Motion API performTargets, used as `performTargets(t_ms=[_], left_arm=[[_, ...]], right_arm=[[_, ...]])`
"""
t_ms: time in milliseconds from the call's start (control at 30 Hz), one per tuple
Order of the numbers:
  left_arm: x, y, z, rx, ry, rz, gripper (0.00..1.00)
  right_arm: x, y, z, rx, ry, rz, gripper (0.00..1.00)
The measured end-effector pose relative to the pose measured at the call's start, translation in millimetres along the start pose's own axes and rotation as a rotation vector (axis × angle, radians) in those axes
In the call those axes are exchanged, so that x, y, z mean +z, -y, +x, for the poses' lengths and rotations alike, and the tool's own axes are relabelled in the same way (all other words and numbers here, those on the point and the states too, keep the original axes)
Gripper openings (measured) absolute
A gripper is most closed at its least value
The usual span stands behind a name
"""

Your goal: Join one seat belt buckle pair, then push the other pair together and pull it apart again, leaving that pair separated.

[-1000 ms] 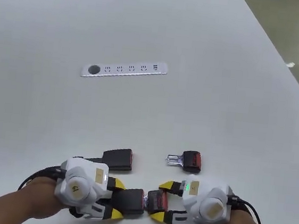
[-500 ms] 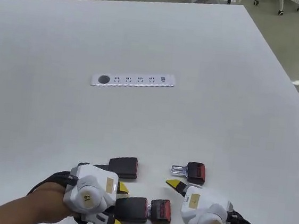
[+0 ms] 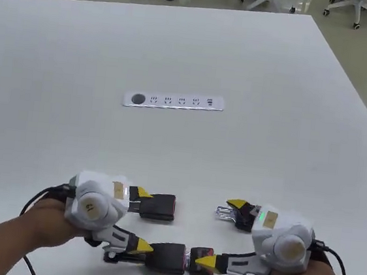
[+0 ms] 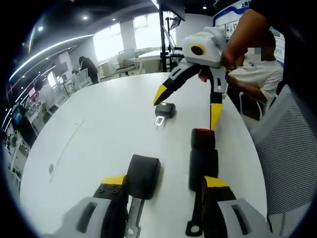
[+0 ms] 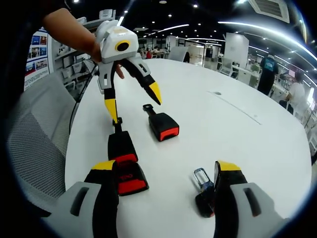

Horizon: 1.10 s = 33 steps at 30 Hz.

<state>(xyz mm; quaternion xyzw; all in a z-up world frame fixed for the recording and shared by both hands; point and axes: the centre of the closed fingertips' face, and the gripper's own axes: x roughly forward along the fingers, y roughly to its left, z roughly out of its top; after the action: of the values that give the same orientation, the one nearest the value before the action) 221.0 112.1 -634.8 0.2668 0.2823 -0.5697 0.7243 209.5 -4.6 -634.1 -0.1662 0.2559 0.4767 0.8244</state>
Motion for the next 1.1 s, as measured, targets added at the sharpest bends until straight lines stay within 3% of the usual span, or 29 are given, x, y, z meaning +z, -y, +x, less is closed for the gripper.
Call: performTargets(t_ms=[233, 367, 600, 700, 767, 933, 967, 1100], left_arm=[[-0.5, -30.9, -3.3, 0.023, 0.009, -0.013, 0.62], [-2.0, -39.2, 2.5, 0.012, -0.004, -0.009, 0.62], [-6.3, -38.8, 21.5, -0.048, -0.029, -0.01, 0.62], [-17.0, -41.0, 33.0, -0.061, -0.042, -0.008, 0.62], [-15.1, -40.4, 34.2, -0.079, -0.047, -0.007, 0.62], [-23.0, -39.4, 41.1, -0.118, -0.076, 0.001, 0.59], [-29.5, -40.6, 43.2, -0.113, -0.102, 0.012, 0.59], [-38.3, -39.9, 48.8, -0.127, -0.103, 0.015, 0.53]], right_arm=[[-16.4, 32.7, -7.1, 0.022, -0.038, -0.001, 0.78], [-28.3, 45.3, -8.0, 0.044, -0.076, -0.006, 0.75], [-49.6, 56.3, -2.4, 0.106, -0.126, 0.008, 0.74], [-55.0, 58.0, -0.2, 0.128, -0.146, 0.028, 0.7], [-60.1, 58.2, 1.1, 0.143, -0.168, 0.041, 0.69], [-66.5, 62.9, 2.4, 0.15, -0.2, 0.051, 0.62], [-70.9, 64.9, 4.4, 0.153, -0.209, 0.049, 0.59], [-72.2, 71.0, 6.2, 0.149, -0.22, 0.026, 0.52]])
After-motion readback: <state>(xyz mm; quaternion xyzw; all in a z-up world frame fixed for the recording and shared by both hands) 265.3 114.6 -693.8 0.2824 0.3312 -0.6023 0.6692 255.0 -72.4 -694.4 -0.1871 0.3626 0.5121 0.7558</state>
